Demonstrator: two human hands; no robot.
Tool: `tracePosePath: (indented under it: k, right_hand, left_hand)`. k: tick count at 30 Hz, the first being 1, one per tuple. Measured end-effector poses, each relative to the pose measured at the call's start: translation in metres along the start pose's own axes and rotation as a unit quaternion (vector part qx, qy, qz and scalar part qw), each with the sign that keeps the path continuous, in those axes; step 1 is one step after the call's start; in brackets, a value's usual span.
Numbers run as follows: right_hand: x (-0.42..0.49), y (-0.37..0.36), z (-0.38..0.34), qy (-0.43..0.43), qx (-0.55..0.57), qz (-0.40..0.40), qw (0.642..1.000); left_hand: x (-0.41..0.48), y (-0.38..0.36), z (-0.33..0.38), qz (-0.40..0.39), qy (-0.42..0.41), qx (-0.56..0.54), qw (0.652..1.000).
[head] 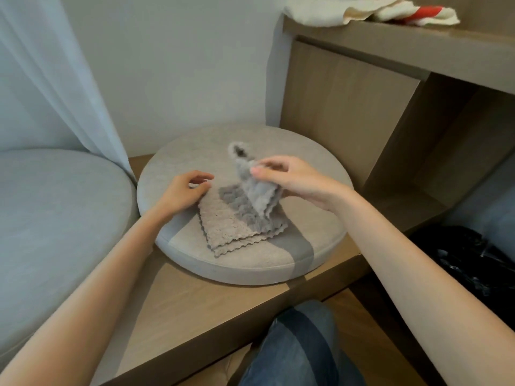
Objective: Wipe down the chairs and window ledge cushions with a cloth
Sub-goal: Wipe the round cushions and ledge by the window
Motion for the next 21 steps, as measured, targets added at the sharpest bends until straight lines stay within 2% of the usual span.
tracePosePath:
  k: [1, 2, 4, 6, 10, 13, 19, 21]
  right_hand:
    - [-0.003, -0.018, -0.001, -0.013, -0.002, -0.067, 0.998]
    - [-0.005, -0.03, 0.001, -0.012, -0.011, -0.089, 0.996]
    - [0.001, -0.036, 0.011, 0.024, -0.04, -0.019, 0.999]
    - [0.006, -0.043, 0.021, 0.076, -0.131, 0.04, 0.988]
    - [0.011, -0.081, 0.041, 0.099, -0.344, 0.001, 0.934]
    - [0.015, -0.089, 0.044, 0.128, -0.425, 0.056, 0.894]
    - [0.014, -0.073, 0.04, 0.215, -0.396, 0.111, 0.886]
    - [0.015, -0.052, 0.038, 0.221, -0.37, 0.168, 0.887]
  left_hand:
    - [-0.001, 0.007, -0.004, 0.009, 0.002, 0.0, 1.0]
    - [-0.003, 0.013, -0.008, 0.018, 0.0, 0.008, 1.0]
    - [-0.006, 0.024, -0.016, 0.037, -0.001, 0.022, 0.999]
    - [-0.009, 0.032, -0.025, 0.051, 0.006, 0.014, 0.999]
    - [-0.01, 0.035, -0.027, 0.073, -0.027, 0.064, 0.995]
    - [-0.006, 0.031, -0.024, 0.075, -0.033, 0.077, 0.994]
    - [0.012, 0.008, -0.008, 0.064, -0.045, 0.092, 0.993]
    - [0.022, -0.004, -0.002, 0.053, -0.052, 0.095, 0.993]
Point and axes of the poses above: each hand's wrist, its own x-axis towards the middle knuckle, its own y-axis out of the back of the hand, z = x × y, the point moved 6 cm from there along x, towards the middle knuckle, and after that the axes turned 5 degrees about z, right-handed, at the moved point
